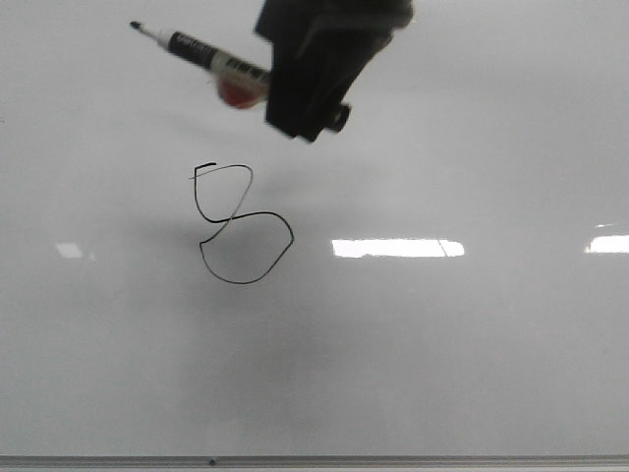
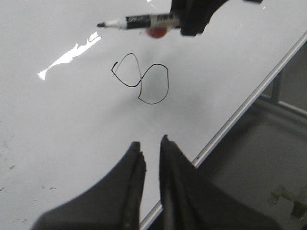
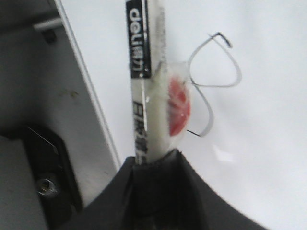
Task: Write number 8 on whiteboard
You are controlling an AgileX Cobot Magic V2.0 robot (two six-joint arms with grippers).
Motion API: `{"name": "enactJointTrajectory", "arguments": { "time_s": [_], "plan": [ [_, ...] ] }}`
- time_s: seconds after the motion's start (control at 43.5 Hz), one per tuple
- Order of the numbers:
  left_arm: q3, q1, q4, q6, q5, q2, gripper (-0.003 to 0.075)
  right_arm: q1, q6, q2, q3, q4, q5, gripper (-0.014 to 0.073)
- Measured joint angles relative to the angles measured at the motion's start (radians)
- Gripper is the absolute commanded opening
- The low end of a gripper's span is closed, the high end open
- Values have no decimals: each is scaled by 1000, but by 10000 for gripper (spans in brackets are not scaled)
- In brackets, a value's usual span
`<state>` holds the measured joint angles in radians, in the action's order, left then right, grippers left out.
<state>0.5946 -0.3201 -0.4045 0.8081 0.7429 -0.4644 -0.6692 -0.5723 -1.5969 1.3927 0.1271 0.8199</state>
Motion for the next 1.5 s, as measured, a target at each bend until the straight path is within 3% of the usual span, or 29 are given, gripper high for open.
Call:
{"name": "enactJointTrajectory", "arguments": {
  "time_s": [0.069,0.161,0.253,0.483,0.598,1.197,1.496],
  "plan": [
    [64,0,17,47,19,-71,429,-7,0,16,40,-103,72,-57],
    [154,-10,26,131,36,-167,426,-26,0,20,87,-219,159,-57],
    [226,-65,34,187,31,-246,410,-61,0,20,96,-253,217,-57],
    [282,-292,117,218,-66,-370,410,-168,0,20,96,-205,238,-57],
    [282,-347,128,219,-92,-396,410,-198,0,22,96,-154,238,-57],
    [282,-357,136,225,-81,-465,405,-307,-17,73,99,-127,236,-57],
    [283,-357,123,227,-51,-465,235,-321,-20,73,99,-127,238,-57]
  ]
}}
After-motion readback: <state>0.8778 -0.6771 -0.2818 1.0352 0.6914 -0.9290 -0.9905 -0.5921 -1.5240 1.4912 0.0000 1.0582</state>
